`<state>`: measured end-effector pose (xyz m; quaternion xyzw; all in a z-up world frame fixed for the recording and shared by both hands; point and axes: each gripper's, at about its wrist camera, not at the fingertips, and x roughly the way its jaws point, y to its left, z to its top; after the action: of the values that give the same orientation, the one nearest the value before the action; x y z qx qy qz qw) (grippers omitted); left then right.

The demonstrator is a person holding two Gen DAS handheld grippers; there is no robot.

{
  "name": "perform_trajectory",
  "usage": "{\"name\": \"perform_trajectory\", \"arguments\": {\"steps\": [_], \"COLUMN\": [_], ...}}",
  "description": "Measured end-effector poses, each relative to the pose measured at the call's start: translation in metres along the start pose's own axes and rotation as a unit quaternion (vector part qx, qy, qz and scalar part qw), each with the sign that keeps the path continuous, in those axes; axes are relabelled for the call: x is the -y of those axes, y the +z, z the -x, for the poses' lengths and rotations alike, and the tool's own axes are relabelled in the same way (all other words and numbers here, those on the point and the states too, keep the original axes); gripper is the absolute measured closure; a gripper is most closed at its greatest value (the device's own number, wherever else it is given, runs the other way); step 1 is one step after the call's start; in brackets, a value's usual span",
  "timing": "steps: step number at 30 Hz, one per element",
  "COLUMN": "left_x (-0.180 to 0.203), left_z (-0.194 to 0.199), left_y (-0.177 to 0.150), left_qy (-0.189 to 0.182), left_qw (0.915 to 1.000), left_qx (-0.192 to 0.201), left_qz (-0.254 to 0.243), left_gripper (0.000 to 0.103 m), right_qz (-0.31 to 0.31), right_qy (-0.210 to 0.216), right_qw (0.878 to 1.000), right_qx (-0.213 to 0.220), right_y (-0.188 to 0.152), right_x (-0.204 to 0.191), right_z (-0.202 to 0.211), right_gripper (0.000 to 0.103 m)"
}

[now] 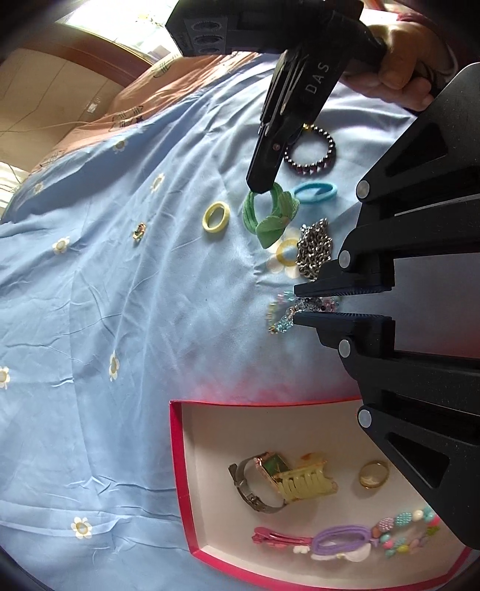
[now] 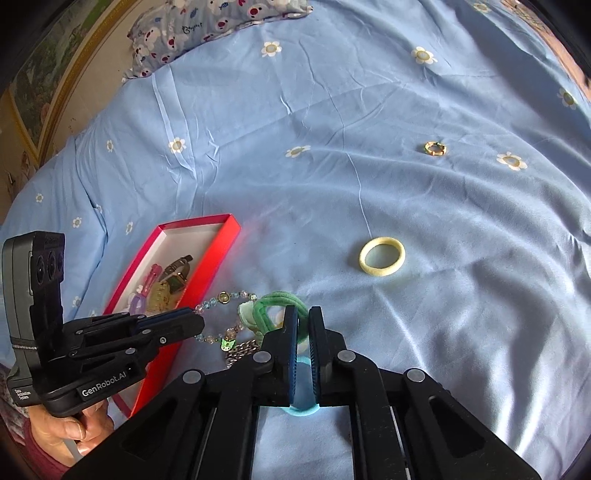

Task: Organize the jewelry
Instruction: 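Grasp the mint-green hair tie with the right tool while the left tool grasps the crystal bead bracelet, then carry the green hair tie and crystal bracelet with both tools into the red box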

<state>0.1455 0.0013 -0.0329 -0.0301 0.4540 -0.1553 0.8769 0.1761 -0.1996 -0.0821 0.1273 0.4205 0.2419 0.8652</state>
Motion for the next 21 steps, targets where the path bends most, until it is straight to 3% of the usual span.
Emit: {"name": "perform_trajectory", "arguments": {"steps": [21], "left_x": [-0.022], "left_z": [0.078], "left_y": [-0.022], "left_qy": [-0.020], "left_qw": [0.9968], "left_qx": [0.062], "left_qz": [0.046], "left_gripper": [0.097], "right_qz": [0.028], "right_qy": [0.032], "right_qw": [0.999], "right_qx": [0.003], "right_y": [-0.009], "right_x": [-0.046], "right_z": [0.014], "right_gripper": [0.097]}}
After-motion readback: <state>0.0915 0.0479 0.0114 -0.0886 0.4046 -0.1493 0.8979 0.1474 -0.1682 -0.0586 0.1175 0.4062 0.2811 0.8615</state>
